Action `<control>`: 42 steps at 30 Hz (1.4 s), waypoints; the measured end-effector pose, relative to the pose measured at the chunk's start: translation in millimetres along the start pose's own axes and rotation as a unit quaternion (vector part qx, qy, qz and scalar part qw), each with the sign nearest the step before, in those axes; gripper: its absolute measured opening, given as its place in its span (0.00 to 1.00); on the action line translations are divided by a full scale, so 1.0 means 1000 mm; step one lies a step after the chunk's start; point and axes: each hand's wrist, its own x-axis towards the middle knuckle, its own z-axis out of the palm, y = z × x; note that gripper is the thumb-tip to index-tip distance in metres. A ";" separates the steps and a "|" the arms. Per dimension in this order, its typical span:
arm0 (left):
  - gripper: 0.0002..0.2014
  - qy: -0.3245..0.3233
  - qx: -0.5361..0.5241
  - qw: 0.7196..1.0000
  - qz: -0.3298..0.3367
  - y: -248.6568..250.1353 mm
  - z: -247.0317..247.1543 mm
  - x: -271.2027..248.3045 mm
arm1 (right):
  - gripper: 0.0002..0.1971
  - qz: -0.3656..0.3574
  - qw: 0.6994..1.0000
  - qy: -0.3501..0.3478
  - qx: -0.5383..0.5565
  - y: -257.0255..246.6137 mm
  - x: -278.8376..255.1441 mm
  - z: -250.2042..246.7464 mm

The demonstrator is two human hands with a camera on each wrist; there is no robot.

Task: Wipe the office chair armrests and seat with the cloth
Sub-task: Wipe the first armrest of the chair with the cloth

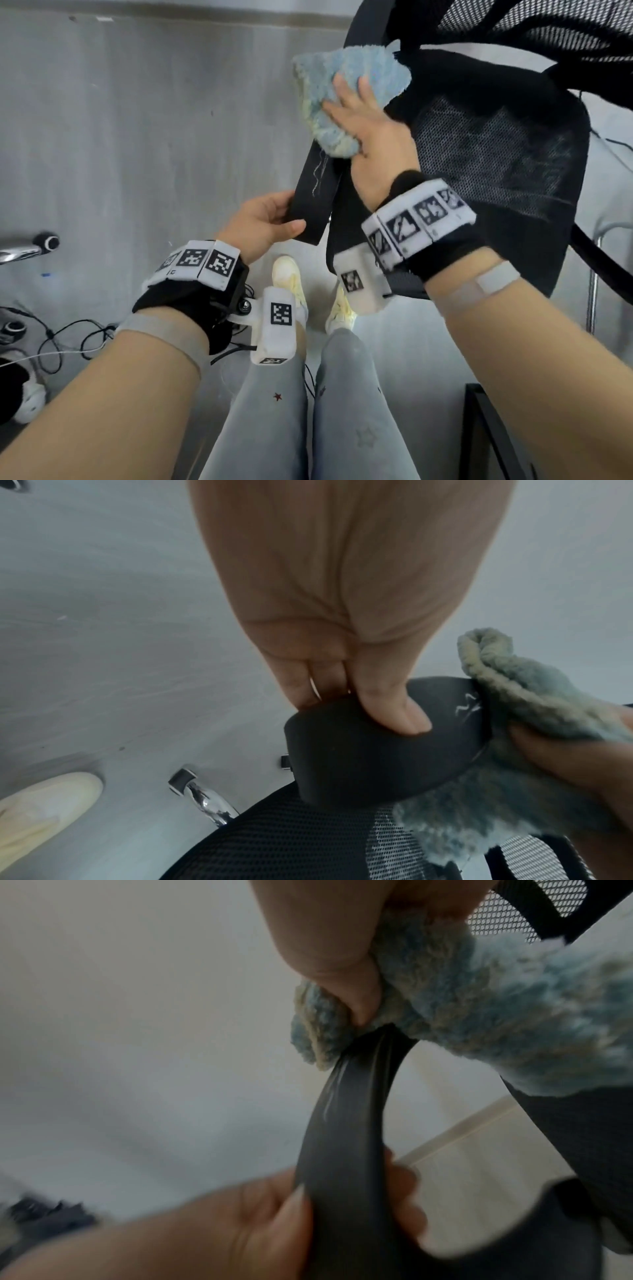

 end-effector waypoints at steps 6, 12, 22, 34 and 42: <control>0.22 -0.010 0.014 1.000 0.003 -0.008 -0.001 -0.001 | 0.36 -0.046 0.996 -0.080 -0.018 -0.002 -0.061 0.017; 0.22 0.025 -0.001 0.999 0.043 -0.004 0.005 0.000 | 0.35 0.003 1.000 -0.016 -0.014 -0.003 0.000 -0.002; 0.15 0.066 0.012 0.997 0.047 -0.005 0.002 0.006 | 0.34 -0.082 0.993 -0.054 -0.061 -0.010 -0.061 0.027; 0.21 0.015 0.027 0.998 0.046 0.005 -0.007 0.011 | 0.37 -0.014 0.999 -0.012 -0.036 0.002 -0.013 0.014; 0.19 0.019 0.037 0.998 0.049 0.009 -0.002 0.008 | 0.31 -0.037 0.999 -0.001 0.031 0.001 -0.031 0.026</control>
